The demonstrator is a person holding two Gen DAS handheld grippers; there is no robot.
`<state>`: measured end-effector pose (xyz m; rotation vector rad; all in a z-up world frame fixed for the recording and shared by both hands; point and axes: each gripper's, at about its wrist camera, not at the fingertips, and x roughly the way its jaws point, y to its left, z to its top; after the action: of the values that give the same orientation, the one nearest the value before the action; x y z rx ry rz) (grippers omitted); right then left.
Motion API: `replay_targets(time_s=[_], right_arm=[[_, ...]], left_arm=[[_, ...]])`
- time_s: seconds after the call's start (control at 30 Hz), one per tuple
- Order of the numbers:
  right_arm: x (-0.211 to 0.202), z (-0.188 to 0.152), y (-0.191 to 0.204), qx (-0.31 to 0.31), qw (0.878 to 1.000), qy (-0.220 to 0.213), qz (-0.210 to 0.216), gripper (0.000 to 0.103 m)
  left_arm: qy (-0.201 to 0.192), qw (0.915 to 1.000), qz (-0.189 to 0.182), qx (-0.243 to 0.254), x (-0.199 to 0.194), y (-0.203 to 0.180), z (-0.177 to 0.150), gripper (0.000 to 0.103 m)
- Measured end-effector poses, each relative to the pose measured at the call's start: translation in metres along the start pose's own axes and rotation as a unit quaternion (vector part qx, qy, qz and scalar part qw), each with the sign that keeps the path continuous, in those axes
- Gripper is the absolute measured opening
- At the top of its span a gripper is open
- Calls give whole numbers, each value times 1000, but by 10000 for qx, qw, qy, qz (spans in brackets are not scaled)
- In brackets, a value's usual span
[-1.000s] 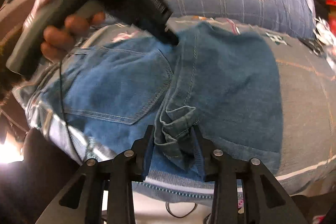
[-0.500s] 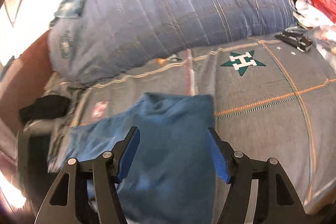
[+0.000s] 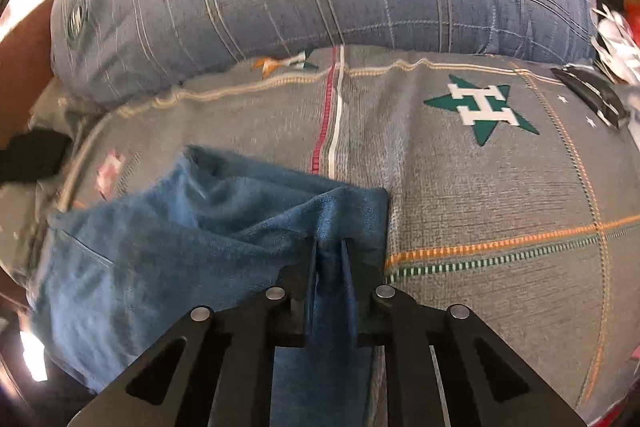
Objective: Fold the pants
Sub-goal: 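Lower the folded jeans onto the bed and open both tools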
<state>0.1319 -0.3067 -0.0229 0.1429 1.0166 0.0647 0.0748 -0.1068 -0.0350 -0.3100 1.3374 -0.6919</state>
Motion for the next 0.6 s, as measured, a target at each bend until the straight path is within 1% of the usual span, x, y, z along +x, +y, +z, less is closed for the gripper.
replay_targets(time_s=[0.1,0.13,0.17,0.2,0.23,0.3,0.33,0.37,0.43,0.5,0.57,0.6], right_arm=[[-33,-2,4,-46,9994,-314,116,21],[-46,-5,8,-107,9988,-420,216,24],[-55,-8,14,-164,9982,-479,323,28],[-62,-10,21,-233,9975,-497,446,31],[-66,-12,29,-293,9968,-497,545,34],[-71,-18,54,-496,9946,-461,785,34],[-70,-20,67,-584,9934,-431,885,34],[-67,-21,79,-663,9922,-392,981,34],[-59,-24,109,-858,9881,-243,1253,35],[-50,-28,140,-1089,9835,-76,1444,35],[-41,-29,166,-1302,9792,89,1555,35],[-36,-28,179,-1403,9771,170,1593,35]], left_arm=[[-285,9996,53,44,-28,8,-13,26],[-432,9990,132,36,-39,12,-18,26],[-610,9980,190,-4,-52,17,-22,26],[-733,9971,210,-87,-62,24,-25,26],[-865,9957,213,-246,-73,34,-26,28],[-1082,9917,180,-677,-96,56,-35,39],[-1197,9883,150,-938,-107,70,-42,47],[-1342,9836,97,-1204,-118,82,-51,49],[-1603,9724,-41,-1694,-136,108,-66,49],[-1849,9597,-189,-2106,-150,131,-85,50],[-2048,9456,-250,-2517,-155,152,-96,56],[-2132,9363,-335,-2770,-158,165,-103,56]])
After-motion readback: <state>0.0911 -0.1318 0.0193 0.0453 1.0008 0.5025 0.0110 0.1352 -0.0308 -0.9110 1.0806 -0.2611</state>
